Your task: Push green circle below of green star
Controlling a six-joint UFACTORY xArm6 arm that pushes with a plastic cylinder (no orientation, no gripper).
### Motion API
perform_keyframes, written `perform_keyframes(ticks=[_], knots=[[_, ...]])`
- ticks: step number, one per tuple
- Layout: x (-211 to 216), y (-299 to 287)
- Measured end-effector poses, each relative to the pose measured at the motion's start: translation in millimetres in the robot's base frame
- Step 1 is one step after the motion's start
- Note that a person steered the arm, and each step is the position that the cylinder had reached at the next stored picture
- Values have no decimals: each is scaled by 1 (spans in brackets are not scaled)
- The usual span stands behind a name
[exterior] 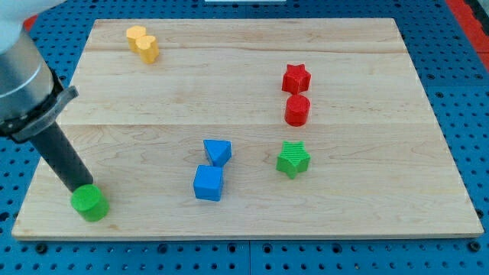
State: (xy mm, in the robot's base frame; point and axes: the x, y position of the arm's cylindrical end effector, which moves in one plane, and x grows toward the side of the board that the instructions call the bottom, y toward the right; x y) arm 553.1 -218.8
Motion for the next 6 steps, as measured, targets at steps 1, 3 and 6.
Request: perform_keyframes(ticks=[1,3,6], knots=[[4,-10],[25,-13],[37,44]])
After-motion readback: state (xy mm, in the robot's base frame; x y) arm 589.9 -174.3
